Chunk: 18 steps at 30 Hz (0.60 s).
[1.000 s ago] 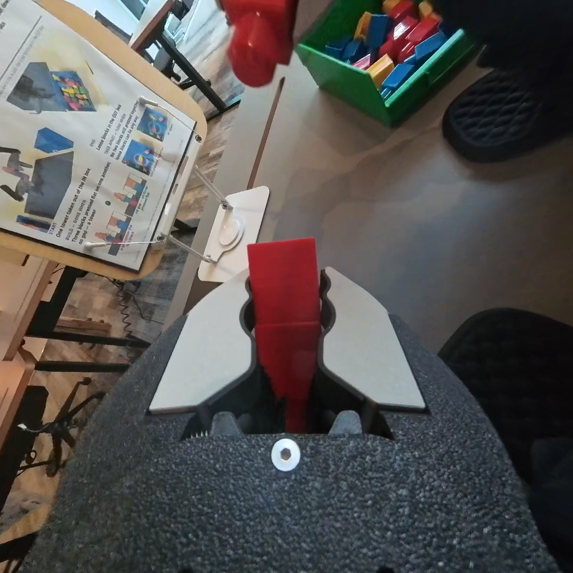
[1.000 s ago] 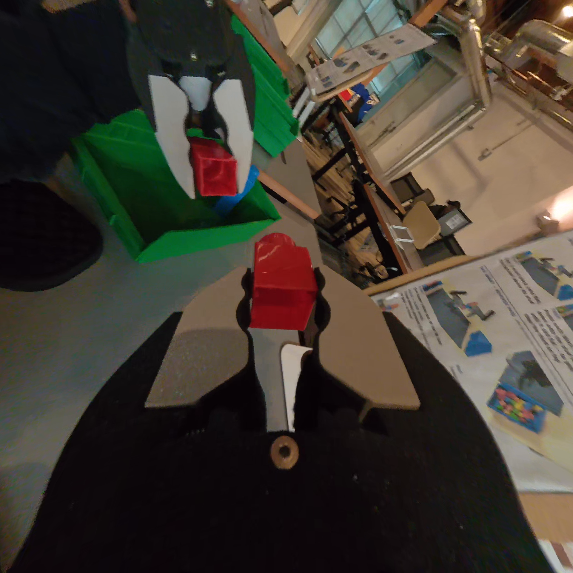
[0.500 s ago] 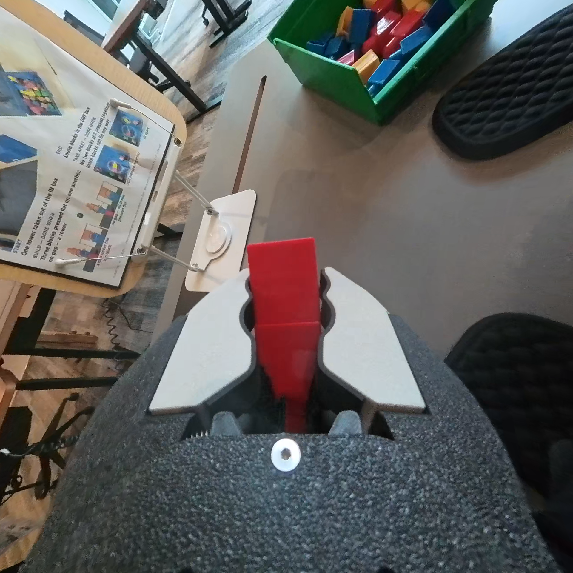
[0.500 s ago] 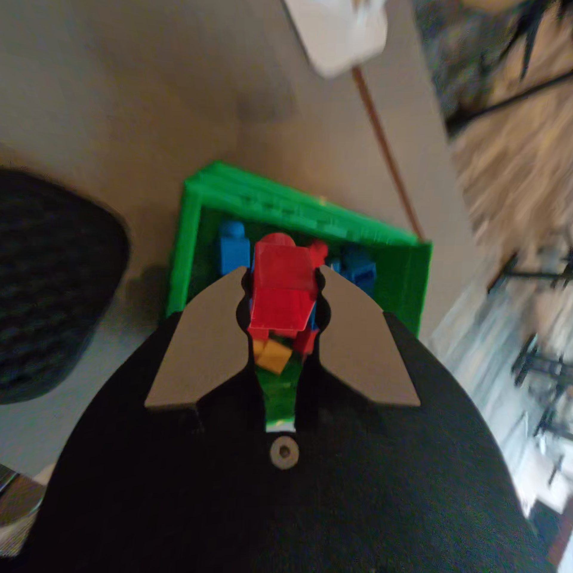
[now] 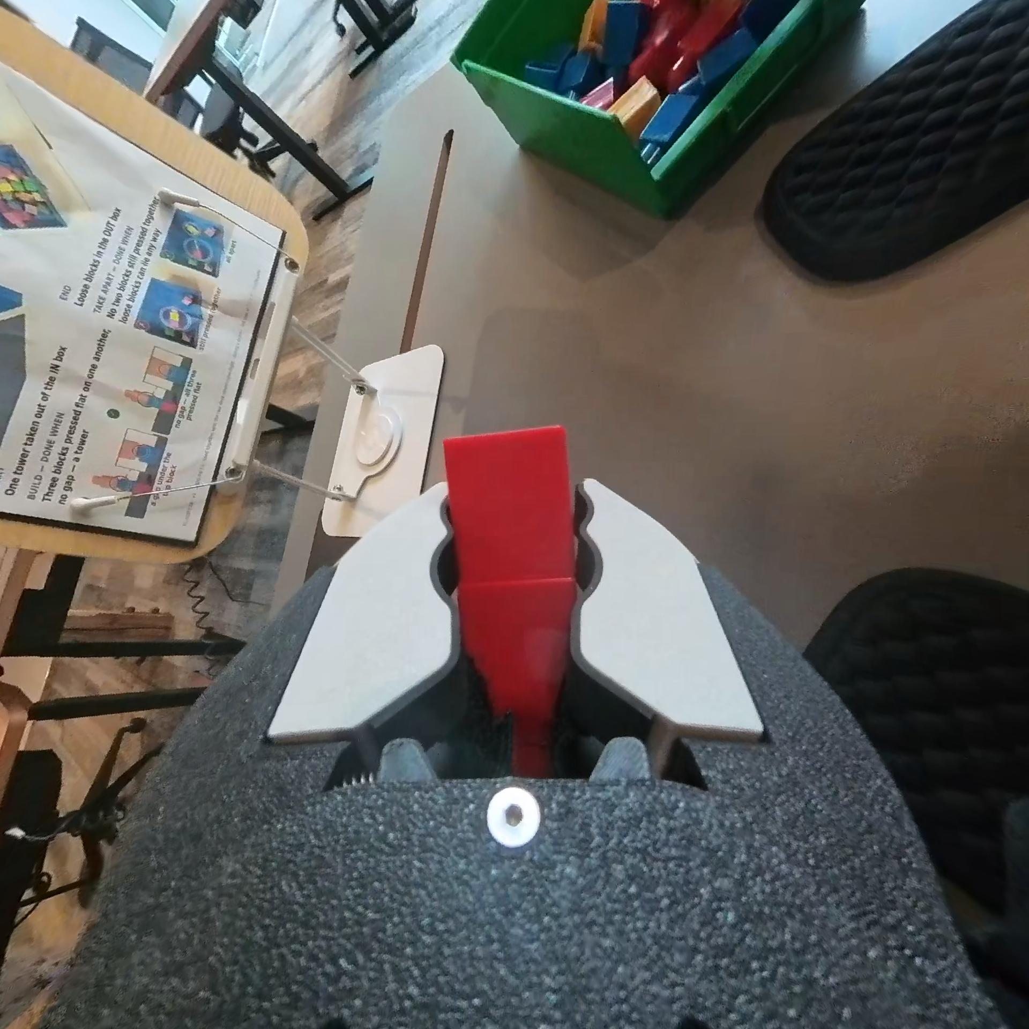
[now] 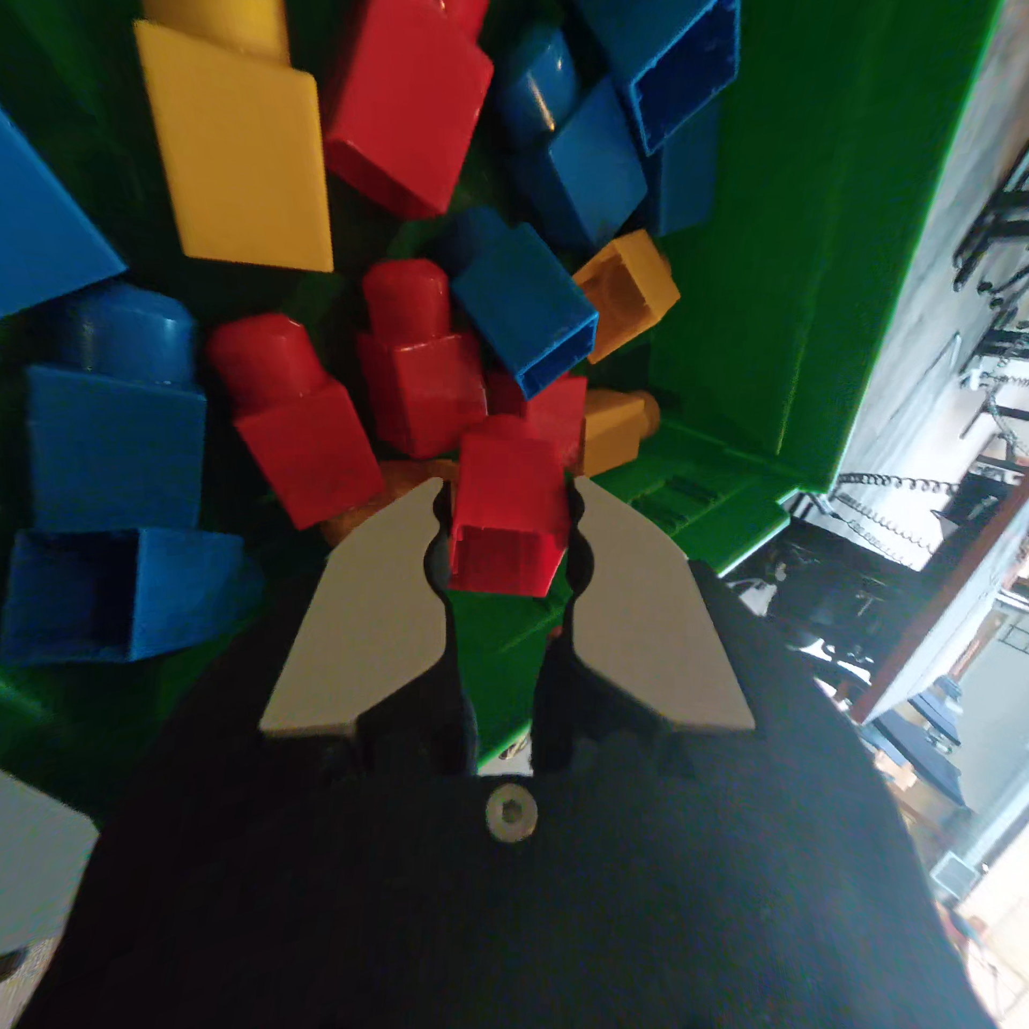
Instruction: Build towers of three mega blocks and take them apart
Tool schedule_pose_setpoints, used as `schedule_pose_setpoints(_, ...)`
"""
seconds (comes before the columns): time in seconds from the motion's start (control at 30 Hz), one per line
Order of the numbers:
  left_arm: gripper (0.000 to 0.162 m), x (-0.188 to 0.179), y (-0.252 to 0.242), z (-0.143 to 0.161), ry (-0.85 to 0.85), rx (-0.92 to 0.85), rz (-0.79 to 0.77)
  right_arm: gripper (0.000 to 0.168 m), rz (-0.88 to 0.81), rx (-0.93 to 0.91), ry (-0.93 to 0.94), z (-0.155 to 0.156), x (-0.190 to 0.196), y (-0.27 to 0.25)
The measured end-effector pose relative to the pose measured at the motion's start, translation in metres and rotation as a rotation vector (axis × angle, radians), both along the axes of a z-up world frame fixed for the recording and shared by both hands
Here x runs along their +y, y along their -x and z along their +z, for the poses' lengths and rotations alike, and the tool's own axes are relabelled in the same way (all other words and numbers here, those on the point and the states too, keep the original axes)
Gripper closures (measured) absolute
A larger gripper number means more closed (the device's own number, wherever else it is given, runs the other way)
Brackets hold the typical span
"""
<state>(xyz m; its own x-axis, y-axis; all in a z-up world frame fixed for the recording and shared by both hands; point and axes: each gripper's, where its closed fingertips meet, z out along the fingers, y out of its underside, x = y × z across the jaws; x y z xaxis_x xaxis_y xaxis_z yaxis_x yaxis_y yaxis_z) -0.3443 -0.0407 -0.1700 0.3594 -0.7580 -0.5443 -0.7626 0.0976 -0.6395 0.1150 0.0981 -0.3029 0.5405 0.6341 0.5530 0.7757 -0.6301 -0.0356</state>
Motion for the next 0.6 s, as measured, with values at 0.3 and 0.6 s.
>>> schedule_pose_setpoints(0.3,0.123,0.007,-0.004,-0.008,0.022,0.032,0.010,0.114,-0.029,0.055,0.002,-0.005,-0.004,0.005)
schedule_pose_setpoints(0.6,0.123,0.005,0.013,0.000,-0.004,-0.018,0.051,0.107,0.184,0.377,-0.418,0.109,0.003,0.098)
